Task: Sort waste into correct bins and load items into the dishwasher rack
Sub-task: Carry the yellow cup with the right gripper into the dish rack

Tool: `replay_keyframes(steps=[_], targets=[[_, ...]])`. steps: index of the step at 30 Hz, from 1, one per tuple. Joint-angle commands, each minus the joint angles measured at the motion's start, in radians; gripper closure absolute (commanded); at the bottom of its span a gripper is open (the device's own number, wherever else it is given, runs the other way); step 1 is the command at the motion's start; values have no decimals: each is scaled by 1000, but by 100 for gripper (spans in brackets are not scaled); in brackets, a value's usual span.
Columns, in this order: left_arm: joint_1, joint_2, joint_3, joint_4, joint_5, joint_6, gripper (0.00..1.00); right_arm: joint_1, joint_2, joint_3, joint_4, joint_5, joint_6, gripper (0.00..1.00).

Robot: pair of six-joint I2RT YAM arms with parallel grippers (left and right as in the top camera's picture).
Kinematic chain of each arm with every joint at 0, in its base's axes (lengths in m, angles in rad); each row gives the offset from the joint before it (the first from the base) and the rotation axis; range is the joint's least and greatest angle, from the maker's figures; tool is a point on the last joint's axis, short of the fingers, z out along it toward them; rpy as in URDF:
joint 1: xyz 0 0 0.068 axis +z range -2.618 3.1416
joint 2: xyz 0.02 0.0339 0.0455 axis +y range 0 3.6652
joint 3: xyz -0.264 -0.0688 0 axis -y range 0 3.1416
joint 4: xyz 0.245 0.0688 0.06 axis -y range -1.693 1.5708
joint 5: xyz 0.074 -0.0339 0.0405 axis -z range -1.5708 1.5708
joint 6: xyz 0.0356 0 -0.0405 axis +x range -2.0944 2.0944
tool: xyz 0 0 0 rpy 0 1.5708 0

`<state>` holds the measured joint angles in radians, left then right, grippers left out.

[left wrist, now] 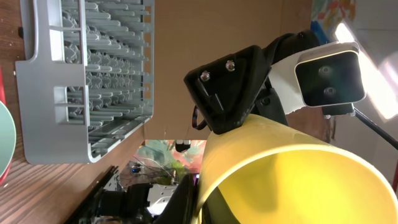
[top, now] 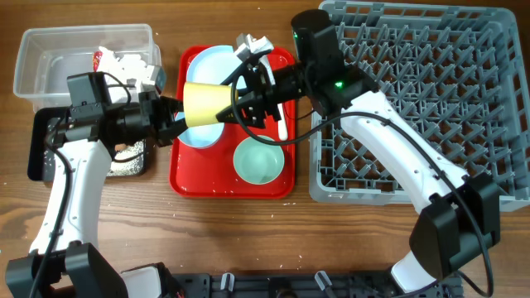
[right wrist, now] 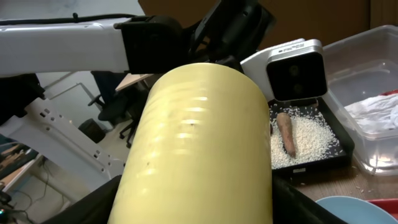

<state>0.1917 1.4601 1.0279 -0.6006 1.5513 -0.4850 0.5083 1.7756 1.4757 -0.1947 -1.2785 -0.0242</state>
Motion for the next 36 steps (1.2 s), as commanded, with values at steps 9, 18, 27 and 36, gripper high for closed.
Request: replay_keyframes(steps=[9, 18, 27, 36], targets=[[-5, -7, 18, 7, -28, -21, 85, 23, 18, -3, 39, -46, 54, 45], [-5, -7, 18, 7, -29, -20, 69, -40, 18, -3, 5, -58, 79, 47], [-5, -7, 18, 7, -90, -18, 68, -147, 16, -3, -189, 132, 100, 46], [-5, -7, 18, -6, -544, -18, 58, -193, -92, -2, -435, 576, 147, 46]])
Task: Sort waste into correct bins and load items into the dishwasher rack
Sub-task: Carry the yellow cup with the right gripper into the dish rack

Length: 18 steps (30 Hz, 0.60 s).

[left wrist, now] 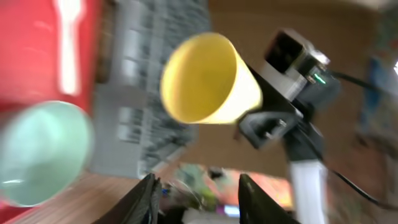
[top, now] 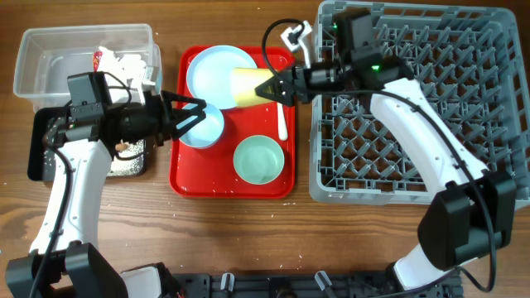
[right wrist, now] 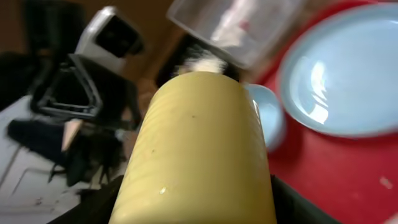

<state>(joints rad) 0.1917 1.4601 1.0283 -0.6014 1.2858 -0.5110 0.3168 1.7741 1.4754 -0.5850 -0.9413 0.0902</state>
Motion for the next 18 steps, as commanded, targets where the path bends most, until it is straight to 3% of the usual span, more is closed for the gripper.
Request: replay_keyframes(steps=[1, 8, 14, 18], targets=[[-5, -7, 18, -9, -328, 8, 58, -1, -108, -2, -65, 282, 45, 46], [-5, -7, 18, -74, -696, 8, 57, -1, -243, -2, -309, 661, 130, 46], [-5, -7, 17, -76, -765, 10, 55, -1, -263, -2, -506, 873, 220, 46], [-5, -7, 17, -78, -803, 9, 54, -1, -261, -2, -602, 890, 220, 45]])
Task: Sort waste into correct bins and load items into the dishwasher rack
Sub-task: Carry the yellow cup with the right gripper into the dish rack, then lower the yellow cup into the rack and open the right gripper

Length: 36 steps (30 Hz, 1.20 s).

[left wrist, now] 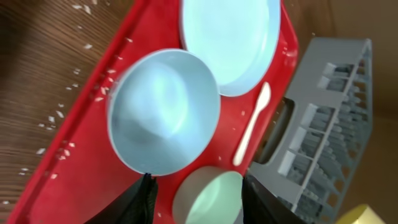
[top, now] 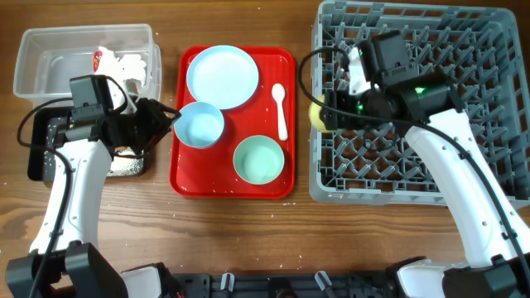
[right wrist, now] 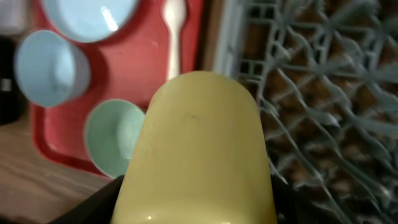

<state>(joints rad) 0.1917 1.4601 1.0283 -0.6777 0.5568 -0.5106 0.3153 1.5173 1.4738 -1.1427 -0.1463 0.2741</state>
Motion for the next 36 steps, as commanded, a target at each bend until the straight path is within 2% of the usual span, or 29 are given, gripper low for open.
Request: replay_keyframes(steps=[1, 8, 30, 32, 36], targets=[[-5, -7, 17, -4, -83, 9, 54, 0, -5, -1, -68, 97, 37, 45], [-5, -7, 17, -38, -132, 9, 53, 0, -4, -6, -209, 188, 100, 44], [-5, -7, 17, -46, -137, 9, 52, 1, -1, -248, -94, 14, 58, 44], [-5, -7, 17, -46, -137, 9, 52, 1, -1, -262, -83, 13, 59, 42], [-5, -7, 17, -46, -137, 9, 52, 1, -1, -296, -64, 13, 59, 26]])
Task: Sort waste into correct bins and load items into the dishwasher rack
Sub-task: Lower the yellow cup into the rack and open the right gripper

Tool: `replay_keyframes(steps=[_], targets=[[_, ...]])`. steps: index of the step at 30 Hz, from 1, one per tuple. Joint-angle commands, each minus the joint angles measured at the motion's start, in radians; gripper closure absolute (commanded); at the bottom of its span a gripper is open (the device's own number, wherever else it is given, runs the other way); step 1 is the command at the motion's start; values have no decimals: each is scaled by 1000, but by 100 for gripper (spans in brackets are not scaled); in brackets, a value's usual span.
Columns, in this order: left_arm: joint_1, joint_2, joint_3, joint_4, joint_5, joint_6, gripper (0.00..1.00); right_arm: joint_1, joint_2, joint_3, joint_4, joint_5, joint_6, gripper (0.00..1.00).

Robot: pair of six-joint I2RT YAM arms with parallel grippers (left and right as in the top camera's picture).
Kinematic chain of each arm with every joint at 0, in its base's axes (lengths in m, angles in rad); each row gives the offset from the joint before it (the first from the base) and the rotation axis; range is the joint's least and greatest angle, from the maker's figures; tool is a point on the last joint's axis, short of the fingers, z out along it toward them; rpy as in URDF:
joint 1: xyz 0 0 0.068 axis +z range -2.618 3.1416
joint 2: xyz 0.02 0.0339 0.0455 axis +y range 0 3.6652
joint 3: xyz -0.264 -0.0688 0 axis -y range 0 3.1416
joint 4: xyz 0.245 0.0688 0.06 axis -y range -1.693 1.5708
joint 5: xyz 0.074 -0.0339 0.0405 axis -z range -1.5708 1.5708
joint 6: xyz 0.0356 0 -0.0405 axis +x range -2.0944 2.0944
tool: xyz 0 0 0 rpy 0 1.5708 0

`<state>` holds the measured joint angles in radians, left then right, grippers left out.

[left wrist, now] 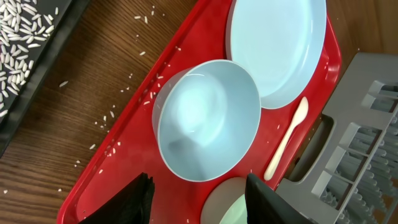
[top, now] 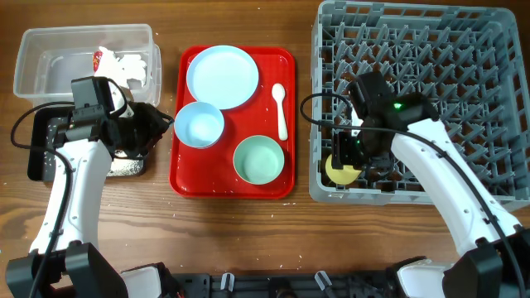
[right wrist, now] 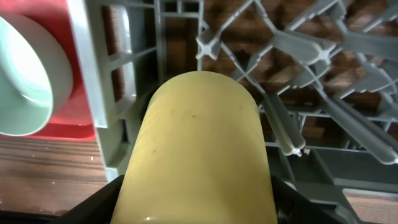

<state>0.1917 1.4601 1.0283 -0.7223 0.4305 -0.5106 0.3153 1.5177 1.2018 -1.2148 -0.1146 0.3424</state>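
Note:
My right gripper (top: 348,156) is shut on the yellow cup (top: 341,171) and holds it low in the front left corner of the grey dishwasher rack (top: 464,50). The right wrist view is filled by the cup (right wrist: 199,143) between the fingers of that gripper (right wrist: 199,202), above the rack's prongs. My left gripper (top: 157,124) stands open at the left edge of the red tray (top: 186,178). That gripper (left wrist: 198,199) holds nothing, and the blue bowl (left wrist: 208,121) lies just ahead of it. On the tray lie a blue plate (top: 220,76), a green bowl (top: 259,159) and a white spoon (top: 281,112).
A clear bin (top: 50,58) holding white waste stands at the back left. In front of it is a black tray (top: 41,157) with rice. Loose rice grains (left wrist: 106,112) lie on the wood beside the red tray.
My right gripper has moved with the yellow cup from the middle of the rack's left edge to its front left corner, lower among the prongs. The left gripper has drawn back slightly.
The yellow cup was first between both grippers above the tray. Then the left gripper stood open and apart while the right held the cup over the plate. Then the cup was at the rack's left edge, and now it sits in the front left corner.

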Motion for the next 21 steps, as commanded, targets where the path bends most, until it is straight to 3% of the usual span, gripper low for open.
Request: replay_keyframes(steps=[1, 8, 15, 21], targets=[[-5, -7, 17, -1, -10, 9, 51, 1, -1, -26, 12, -18, -10, 21], [-5, -7, 17, -1, -10, 9, 51, 1, -1, -11, 63, -22, -9, 10], [-5, -7, 17, -1, -10, 9, 51, 2, -5, 180, 42, -28, -20, 10], [-5, -7, 17, -1, -10, 8, 50, 34, -7, 292, 115, -164, -44, 15]])
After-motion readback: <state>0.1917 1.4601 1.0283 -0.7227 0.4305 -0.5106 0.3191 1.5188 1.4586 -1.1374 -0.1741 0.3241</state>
